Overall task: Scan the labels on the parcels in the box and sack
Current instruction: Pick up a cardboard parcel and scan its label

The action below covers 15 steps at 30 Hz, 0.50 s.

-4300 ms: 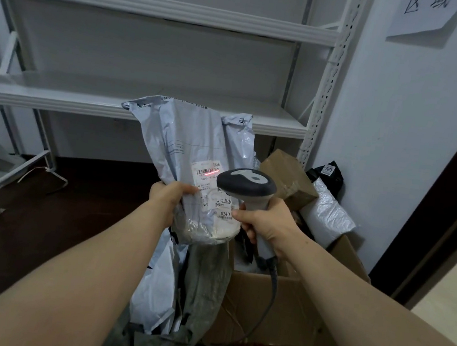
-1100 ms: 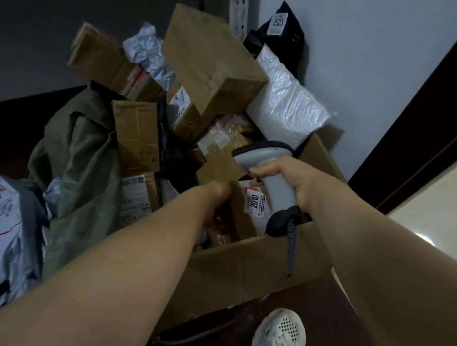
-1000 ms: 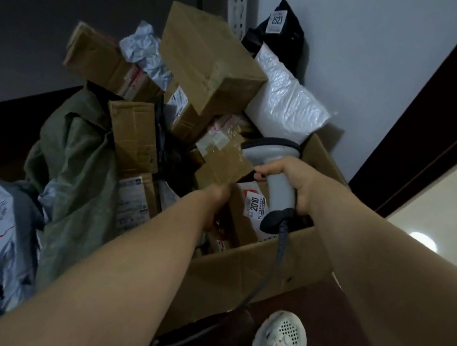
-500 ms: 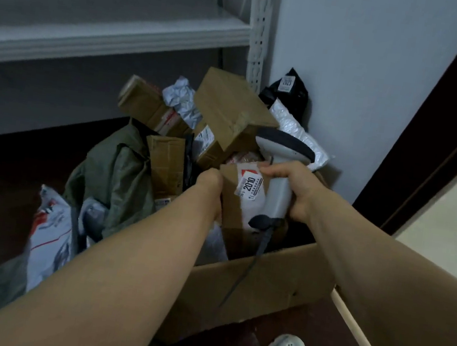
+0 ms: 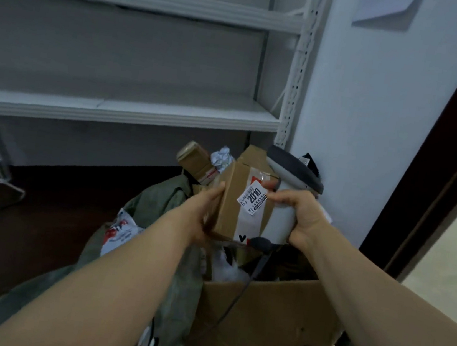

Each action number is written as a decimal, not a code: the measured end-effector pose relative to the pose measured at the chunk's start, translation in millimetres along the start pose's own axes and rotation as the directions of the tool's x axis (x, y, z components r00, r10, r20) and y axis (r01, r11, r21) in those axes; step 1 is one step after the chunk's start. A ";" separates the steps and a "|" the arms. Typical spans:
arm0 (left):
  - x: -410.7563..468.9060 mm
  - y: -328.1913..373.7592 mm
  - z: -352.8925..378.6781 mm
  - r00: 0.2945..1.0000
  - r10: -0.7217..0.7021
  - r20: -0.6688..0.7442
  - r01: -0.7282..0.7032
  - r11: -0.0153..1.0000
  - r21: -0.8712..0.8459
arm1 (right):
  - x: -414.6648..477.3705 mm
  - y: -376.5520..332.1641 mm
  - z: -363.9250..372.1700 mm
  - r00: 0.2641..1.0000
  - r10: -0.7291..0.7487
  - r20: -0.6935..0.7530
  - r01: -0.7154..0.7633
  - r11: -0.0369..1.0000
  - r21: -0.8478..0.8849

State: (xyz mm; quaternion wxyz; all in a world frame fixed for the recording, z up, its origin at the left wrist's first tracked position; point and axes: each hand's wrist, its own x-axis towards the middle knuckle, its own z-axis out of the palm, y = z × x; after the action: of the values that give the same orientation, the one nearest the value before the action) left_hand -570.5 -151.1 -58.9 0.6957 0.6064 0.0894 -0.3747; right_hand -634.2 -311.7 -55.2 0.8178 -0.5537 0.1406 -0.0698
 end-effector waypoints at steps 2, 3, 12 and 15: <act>-16.2 -5.3 -18.3 0.999 -0.006 -0.040 0.008 0.999 0.039 | -8.8 11.3 11.3 0.999 0.037 0.013 -0.036 0.999 -0.033; -21.5 -8.5 -25.6 0.998 0.005 -0.066 -0.001 0.998 0.055 | -12.4 18.3 17.4 0.998 0.056 0.019 -0.055 0.997 -0.045; -28.0 -23.0 -59.3 0.975 -0.081 -0.208 0.087 0.996 0.022 | -24.6 49.9 48.8 0.988 0.150 0.048 -0.145 0.985 -0.097; -30.0 -24.3 -62.4 0.970 -0.137 -0.201 0.132 0.991 -0.040 | -24.0 51.2 43.6 0.987 0.148 0.065 -0.142 0.985 -0.094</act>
State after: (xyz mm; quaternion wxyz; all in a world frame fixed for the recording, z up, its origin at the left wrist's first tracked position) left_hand -586.3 -81.5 -75.9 0.6637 0.6249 0.2055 -0.3560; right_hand -645.7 -247.2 -83.8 0.7996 -0.5803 0.1540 0.0162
